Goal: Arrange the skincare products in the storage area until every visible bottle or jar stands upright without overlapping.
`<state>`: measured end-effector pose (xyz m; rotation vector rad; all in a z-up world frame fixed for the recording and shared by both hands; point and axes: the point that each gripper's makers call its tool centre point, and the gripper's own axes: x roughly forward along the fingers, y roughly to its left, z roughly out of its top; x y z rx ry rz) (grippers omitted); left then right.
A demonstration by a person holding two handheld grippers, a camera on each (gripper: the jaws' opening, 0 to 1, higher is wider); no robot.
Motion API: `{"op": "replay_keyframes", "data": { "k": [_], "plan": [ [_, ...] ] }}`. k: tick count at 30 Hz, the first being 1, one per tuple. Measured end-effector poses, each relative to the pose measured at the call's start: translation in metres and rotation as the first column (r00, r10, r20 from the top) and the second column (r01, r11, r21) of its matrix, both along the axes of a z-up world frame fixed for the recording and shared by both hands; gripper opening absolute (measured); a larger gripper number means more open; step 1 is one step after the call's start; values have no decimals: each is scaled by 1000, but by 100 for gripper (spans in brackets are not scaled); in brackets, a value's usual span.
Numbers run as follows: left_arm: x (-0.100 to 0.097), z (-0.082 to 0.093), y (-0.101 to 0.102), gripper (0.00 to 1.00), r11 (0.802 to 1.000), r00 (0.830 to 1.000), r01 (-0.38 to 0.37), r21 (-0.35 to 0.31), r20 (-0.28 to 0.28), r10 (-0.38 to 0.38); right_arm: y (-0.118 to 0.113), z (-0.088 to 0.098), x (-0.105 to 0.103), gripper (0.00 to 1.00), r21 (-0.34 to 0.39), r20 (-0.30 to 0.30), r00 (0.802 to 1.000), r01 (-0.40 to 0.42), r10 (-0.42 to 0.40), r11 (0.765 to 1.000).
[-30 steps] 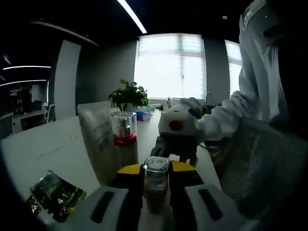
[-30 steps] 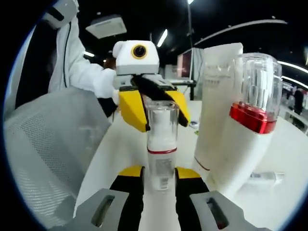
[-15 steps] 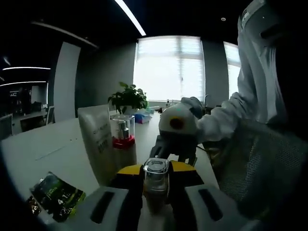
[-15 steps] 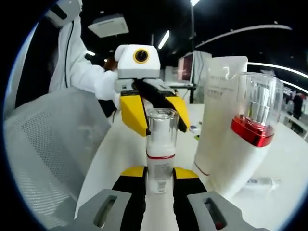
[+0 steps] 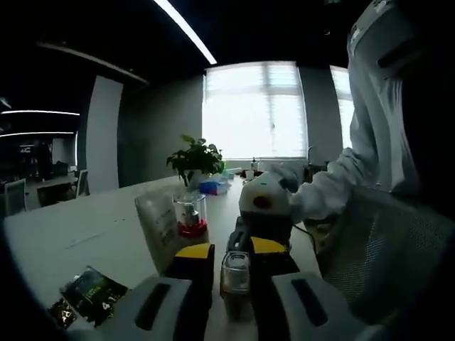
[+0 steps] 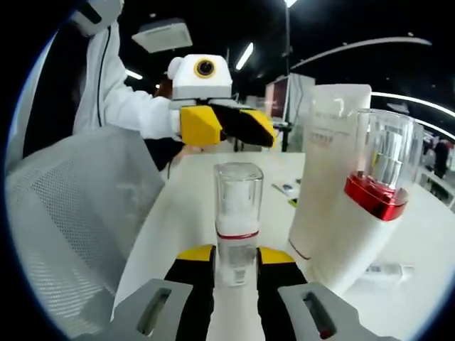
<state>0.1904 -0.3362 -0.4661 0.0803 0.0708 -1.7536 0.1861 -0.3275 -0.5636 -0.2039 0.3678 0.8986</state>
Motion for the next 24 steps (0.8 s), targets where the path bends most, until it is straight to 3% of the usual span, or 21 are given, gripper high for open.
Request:
{"op": "replay_keyframes", "data": {
  "k": [6,9,12,17,19,20,24],
  "plan": [
    [2,-28,16,15,992,1000,-6,128,-10,7,-2,1,-1,18,-17,2,1000,3,-3,1000],
    [1,-49,19,14,976,999,-13,216,33,6,-5,0,-2,19,-22,-2,1000,19,-20,1000],
    [1,-70,16,12,955,999,-43,295,12,41,-10,0,-3,18,-31,-9,998,56,-57,998],
    [2,-85,11,8,933,998,-61,355,15,60,-16,-5,-10,15,-40,-50,991,124,-126,991],
    [1,-89,11,7,920,998,-63,386,11,64,-17,-10,-16,8,-60,-94,982,157,-162,986],
    [3,-90,11,4,918,998,-62,391,12,63,-14,-10,-17,6,-63,-86,985,147,-152,987],
    [-5,-97,12,1,895,999,-36,445,-16,48,-14,-13,-19,8,-71,-126,967,212,-219,975]
  ]
}}
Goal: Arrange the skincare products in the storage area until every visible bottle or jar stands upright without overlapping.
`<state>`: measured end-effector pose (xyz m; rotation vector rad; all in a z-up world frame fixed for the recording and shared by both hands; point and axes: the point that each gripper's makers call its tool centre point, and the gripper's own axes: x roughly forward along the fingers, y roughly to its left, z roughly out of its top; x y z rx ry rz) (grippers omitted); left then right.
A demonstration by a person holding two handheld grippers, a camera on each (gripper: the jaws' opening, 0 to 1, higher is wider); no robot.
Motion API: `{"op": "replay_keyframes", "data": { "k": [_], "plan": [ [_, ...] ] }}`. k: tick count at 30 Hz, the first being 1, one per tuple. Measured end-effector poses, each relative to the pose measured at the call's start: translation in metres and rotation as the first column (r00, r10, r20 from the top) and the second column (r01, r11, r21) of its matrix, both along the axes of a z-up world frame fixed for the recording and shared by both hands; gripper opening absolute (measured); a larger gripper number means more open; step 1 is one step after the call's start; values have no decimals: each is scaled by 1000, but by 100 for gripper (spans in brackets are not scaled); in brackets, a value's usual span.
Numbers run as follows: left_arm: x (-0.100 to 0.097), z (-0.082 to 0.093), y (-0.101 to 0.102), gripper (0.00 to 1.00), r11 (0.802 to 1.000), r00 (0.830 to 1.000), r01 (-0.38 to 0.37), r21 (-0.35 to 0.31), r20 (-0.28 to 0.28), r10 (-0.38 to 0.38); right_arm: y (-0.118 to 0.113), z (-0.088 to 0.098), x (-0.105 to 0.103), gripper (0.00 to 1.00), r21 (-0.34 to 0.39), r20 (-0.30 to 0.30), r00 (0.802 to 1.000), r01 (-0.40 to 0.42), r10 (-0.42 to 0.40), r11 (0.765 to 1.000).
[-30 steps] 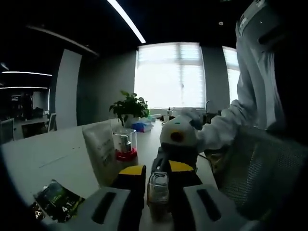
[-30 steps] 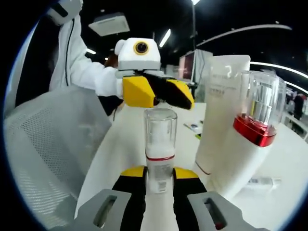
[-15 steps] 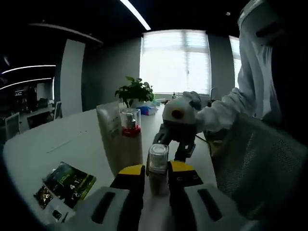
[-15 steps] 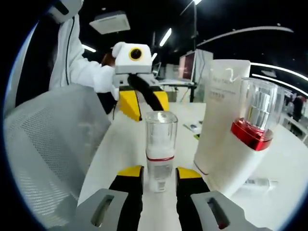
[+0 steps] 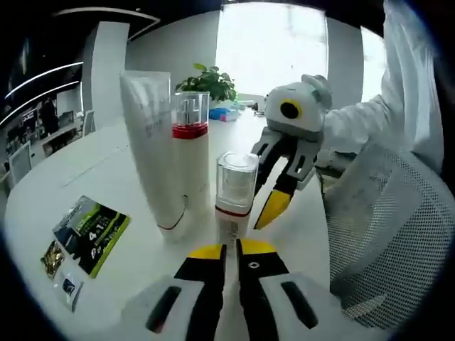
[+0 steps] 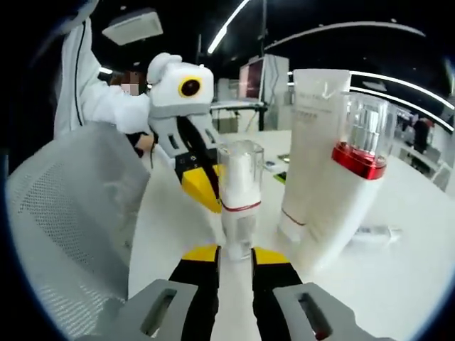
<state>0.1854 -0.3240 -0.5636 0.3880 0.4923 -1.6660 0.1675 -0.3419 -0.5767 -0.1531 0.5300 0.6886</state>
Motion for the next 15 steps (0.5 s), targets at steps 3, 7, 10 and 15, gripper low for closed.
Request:
{"op": "replay_keyframes", "data": {
  "k": [3,7,10,15],
  "plan": [
    [-6,-3,0,1,1000,1000,10,22,2,-10,0,1,3,1,-8,5,1000,22,-22,1000],
    [-12,-6,-2,1,999,999,29,38,27,-30,2,0,6,1,-2,-4,1000,27,-27,1000],
    [-12,-7,-7,0,999,999,21,43,27,-22,2,-2,7,1,-14,-6,1000,28,-28,1000],
    [-5,-6,-10,0,999,999,6,36,41,-7,0,-4,10,0,-20,-6,999,34,-34,999]
  ]
}}
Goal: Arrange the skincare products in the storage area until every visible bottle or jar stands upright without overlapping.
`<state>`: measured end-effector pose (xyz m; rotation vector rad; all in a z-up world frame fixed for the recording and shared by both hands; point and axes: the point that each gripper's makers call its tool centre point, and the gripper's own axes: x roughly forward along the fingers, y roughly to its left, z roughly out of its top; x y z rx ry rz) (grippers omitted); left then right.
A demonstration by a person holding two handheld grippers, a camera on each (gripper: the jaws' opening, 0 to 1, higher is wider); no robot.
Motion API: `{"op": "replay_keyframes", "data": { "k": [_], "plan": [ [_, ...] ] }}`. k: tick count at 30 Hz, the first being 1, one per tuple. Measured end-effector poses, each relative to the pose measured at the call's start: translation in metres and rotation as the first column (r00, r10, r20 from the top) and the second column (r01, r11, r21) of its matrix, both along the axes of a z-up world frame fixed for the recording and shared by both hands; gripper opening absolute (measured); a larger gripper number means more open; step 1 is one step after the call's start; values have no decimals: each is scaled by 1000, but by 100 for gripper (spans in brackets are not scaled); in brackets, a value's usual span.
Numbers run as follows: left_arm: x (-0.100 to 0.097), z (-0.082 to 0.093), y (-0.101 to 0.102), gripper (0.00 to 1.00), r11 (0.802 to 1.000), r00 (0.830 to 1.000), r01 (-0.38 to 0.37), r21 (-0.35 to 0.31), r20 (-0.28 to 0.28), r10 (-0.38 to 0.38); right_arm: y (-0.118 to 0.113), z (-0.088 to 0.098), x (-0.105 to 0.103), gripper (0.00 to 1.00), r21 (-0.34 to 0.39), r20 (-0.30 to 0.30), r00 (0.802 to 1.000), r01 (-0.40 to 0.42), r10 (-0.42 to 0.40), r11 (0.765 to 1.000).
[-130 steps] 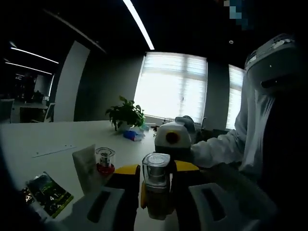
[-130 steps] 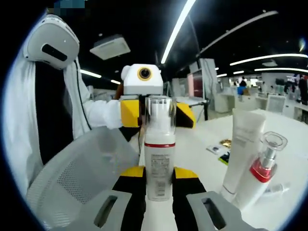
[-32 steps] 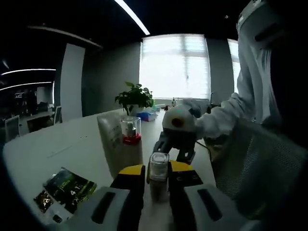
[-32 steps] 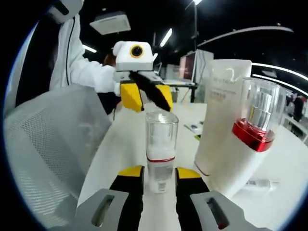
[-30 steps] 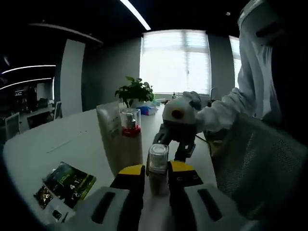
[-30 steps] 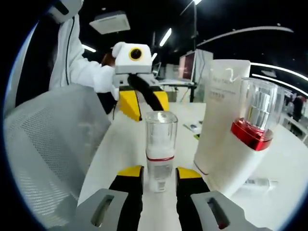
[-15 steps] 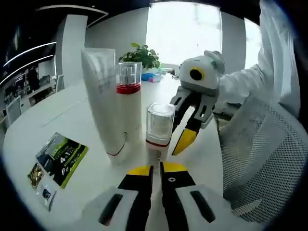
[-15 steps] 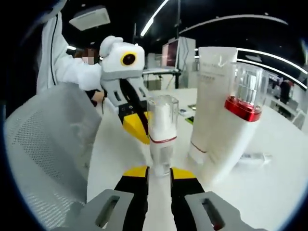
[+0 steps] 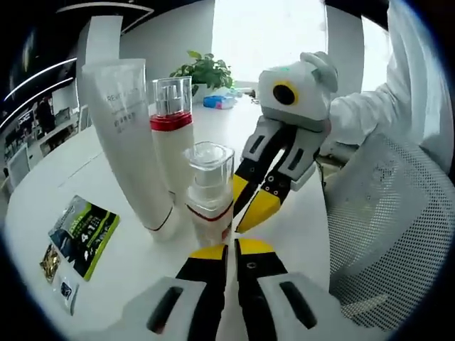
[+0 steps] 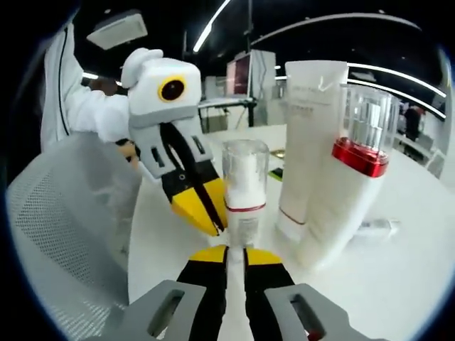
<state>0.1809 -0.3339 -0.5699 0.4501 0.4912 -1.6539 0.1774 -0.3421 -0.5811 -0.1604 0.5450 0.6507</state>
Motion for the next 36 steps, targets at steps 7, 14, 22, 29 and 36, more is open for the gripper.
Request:
{"op": "replay_keyframes", "data": {
  "k": [7,14,22,29,36],
  "plan": [
    [2,-3,4,0,999,1000,7,33,27,-8,-3,-5,2,1,-7,-11,1000,13,-13,1000],
    [10,-4,1,3,1000,999,1,31,54,-3,2,-4,3,0,6,-22,1000,7,-7,1000],
    [6,-5,-9,1,1000,998,23,17,54,-23,-2,-4,10,1,-35,-2,1000,9,-9,999],
    [19,-7,0,1,999,997,0,39,76,-3,-3,-5,9,0,-23,-9,1000,9,-9,1000],
    [30,-7,-3,11,999,990,13,33,143,-17,-5,-8,13,5,-39,-6,1000,3,-4,999]
  ]
}}
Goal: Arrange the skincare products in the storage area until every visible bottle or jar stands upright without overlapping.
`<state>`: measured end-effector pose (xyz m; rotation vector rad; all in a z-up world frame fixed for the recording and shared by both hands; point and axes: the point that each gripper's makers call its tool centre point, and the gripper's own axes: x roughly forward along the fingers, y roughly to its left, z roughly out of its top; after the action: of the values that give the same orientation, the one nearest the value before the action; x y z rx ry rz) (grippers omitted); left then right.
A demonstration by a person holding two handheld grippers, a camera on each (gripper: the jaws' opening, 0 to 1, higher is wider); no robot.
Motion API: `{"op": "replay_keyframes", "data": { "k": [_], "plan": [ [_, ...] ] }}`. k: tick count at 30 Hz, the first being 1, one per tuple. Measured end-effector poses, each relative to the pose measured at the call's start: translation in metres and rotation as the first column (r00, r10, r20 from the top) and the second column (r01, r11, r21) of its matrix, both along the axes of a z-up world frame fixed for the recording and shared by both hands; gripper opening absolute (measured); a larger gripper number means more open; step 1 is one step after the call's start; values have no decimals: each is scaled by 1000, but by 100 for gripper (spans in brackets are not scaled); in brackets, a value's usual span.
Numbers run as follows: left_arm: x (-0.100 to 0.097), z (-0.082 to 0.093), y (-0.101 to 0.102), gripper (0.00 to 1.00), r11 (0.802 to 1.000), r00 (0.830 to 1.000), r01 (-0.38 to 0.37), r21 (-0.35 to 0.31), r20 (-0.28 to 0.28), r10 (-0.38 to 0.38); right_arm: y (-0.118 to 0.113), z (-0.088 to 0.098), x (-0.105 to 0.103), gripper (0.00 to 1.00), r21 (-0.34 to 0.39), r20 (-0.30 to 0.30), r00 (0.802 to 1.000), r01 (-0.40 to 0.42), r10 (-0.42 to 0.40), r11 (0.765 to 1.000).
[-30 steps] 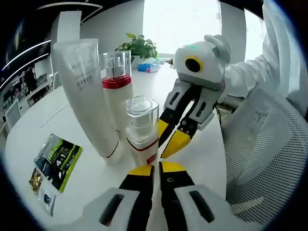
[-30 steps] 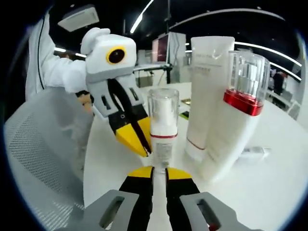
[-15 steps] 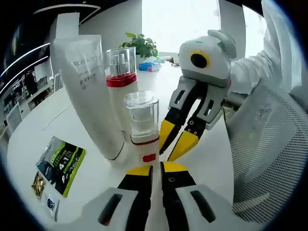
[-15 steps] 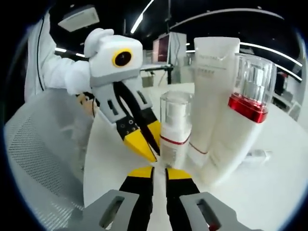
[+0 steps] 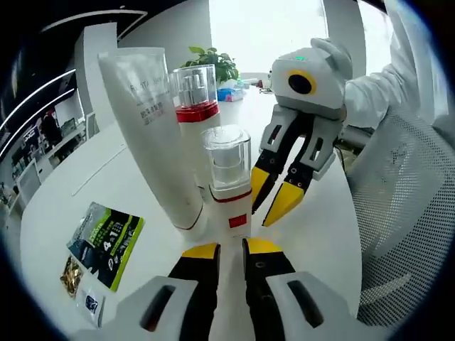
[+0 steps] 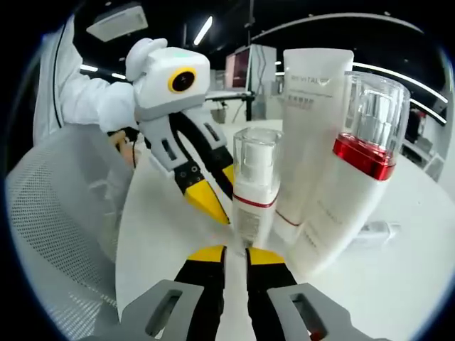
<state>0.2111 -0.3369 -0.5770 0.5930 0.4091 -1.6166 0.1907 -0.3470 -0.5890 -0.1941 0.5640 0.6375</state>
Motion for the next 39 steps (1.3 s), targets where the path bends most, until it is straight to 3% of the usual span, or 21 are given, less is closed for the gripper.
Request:
{"op": "replay_keyframes", "data": {
  "k": [3,11,15,39],
  "plan": [
    [-2,-2,-4,11,1000,1000,21,7,-1,-21,-1,1,4,9,0,4,1000,-1,1,1000],
    [0,-5,-9,10,1000,1000,16,5,1,-16,-3,0,9,8,-14,13,1000,10,-9,1000],
    [-3,-4,-9,5,1000,1000,19,10,-7,-19,-6,-3,7,8,-24,9,1000,18,-18,1000],
    [0,-11,-15,5,1000,1000,-7,12,-26,7,-19,-6,12,2,-46,16,997,82,-81,996]
  ]
}}
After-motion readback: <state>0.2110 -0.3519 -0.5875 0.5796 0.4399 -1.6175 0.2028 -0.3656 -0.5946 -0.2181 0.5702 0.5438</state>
